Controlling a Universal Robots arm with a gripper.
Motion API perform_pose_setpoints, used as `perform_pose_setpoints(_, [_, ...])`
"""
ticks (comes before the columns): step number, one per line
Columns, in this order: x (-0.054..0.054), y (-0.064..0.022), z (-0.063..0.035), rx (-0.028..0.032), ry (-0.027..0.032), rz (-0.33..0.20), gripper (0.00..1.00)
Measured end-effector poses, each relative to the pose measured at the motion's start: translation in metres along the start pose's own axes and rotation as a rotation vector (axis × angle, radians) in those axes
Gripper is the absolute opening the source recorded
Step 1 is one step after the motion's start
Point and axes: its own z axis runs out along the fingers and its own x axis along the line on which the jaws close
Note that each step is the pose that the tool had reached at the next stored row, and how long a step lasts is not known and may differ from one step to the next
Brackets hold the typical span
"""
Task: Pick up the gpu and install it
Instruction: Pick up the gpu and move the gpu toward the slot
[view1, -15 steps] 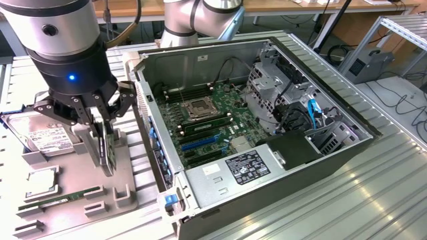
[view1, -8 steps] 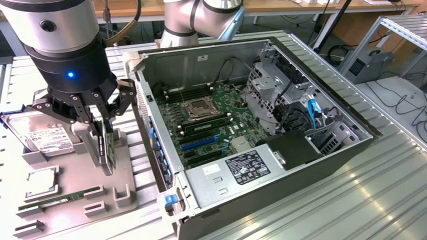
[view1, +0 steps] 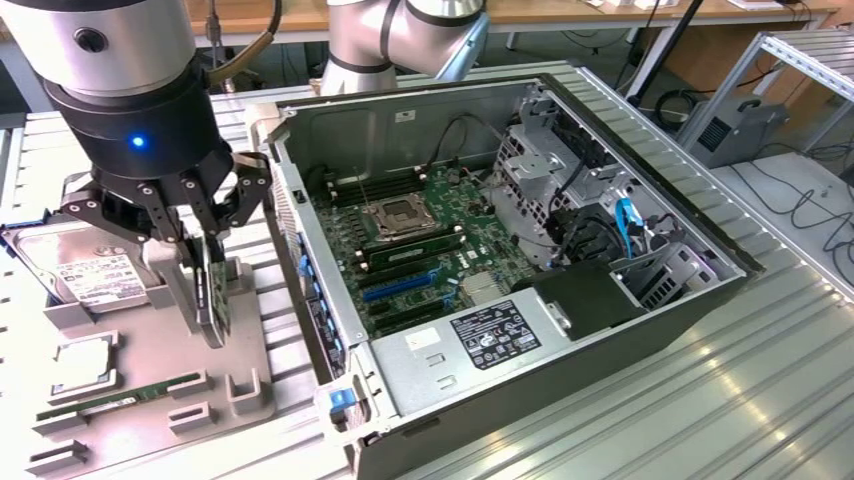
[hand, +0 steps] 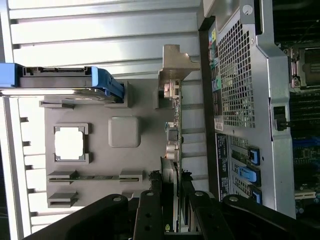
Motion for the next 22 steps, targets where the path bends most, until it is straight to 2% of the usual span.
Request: perform_pose_setpoints(22, [-0.0002, 0.0003, -0.0068, 0.0001, 0.0001, 0.000, 0.26])
